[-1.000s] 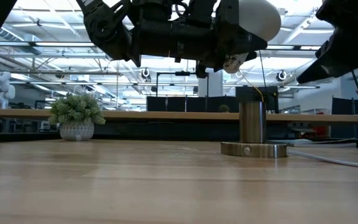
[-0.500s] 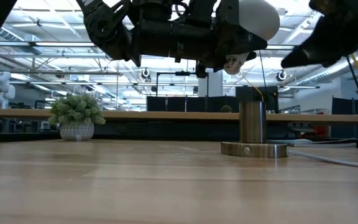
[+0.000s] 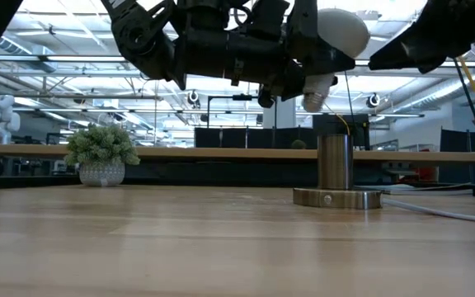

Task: Screw lightbulb
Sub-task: Insert the lightbulb into the lamp

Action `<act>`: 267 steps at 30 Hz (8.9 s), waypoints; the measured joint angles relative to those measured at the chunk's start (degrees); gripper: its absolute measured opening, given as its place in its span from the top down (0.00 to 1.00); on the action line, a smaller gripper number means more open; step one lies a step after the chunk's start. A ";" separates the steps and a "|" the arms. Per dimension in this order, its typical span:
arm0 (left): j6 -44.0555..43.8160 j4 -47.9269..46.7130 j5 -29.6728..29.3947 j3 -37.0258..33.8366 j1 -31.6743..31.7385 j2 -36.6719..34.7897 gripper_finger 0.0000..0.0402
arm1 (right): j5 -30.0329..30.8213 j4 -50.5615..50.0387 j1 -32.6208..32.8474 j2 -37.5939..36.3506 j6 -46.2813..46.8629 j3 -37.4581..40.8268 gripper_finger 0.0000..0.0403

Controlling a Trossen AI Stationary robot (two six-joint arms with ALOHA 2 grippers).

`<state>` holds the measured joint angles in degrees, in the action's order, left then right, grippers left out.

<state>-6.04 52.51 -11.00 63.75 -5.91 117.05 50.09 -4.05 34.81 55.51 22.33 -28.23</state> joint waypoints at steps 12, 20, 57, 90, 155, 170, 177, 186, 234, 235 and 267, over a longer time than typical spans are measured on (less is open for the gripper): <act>3.61 -7.99 -1.42 5.90 -2.48 0.00 0.47 | -10.85 -4.20 3.39 1.16 13.82 0.00 0.73; 2.04 -8.54 -2.34 6.50 -1.68 0.10 0.47 | -3.58 -18.32 9.37 -0.13 26.71 0.00 0.74; -0.72 -7.57 -3.15 6.75 -2.37 6.40 0.47 | 0.58 -6.79 8.14 7.02 20.39 0.04 0.74; -0.93 -7.48 -3.10 6.75 -2.43 6.40 0.47 | -0.94 -1.68 3.71 6.99 10.08 0.04 0.74; -0.99 3.60 -5.46 1.57 -4.25 8.46 0.47 | -9.75 2.58 -2.21 6.97 5.33 0.04 0.74; -0.96 3.28 -5.44 1.57 -4.40 8.46 0.47 | -9.75 2.56 -2.21 6.97 5.26 0.04 0.74; 0.34 3.28 -5.43 1.57 -4.40 8.46 0.47 | -9.75 2.53 -2.21 6.97 5.02 0.04 0.74; 0.33 3.28 -3.56 1.57 -4.40 8.44 0.39 | -9.75 2.53 -2.21 6.97 5.04 0.04 0.74; -11.34 5.49 -3.43 1.60 -4.87 8.37 0.26 | -11.41 3.68 -2.21 6.97 12.84 0.04 0.74; -11.76 5.48 -3.43 1.60 -4.73 8.37 0.26 | -11.41 3.71 -2.21 6.97 13.00 0.04 0.74; -4.28 3.65 -3.45 1.60 -5.43 8.37 0.26 | -11.39 3.32 -2.21 6.97 12.37 0.04 0.74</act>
<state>-10.33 56.16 -14.46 65.34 -11.33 125.43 38.70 -0.73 32.60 62.48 34.70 -28.18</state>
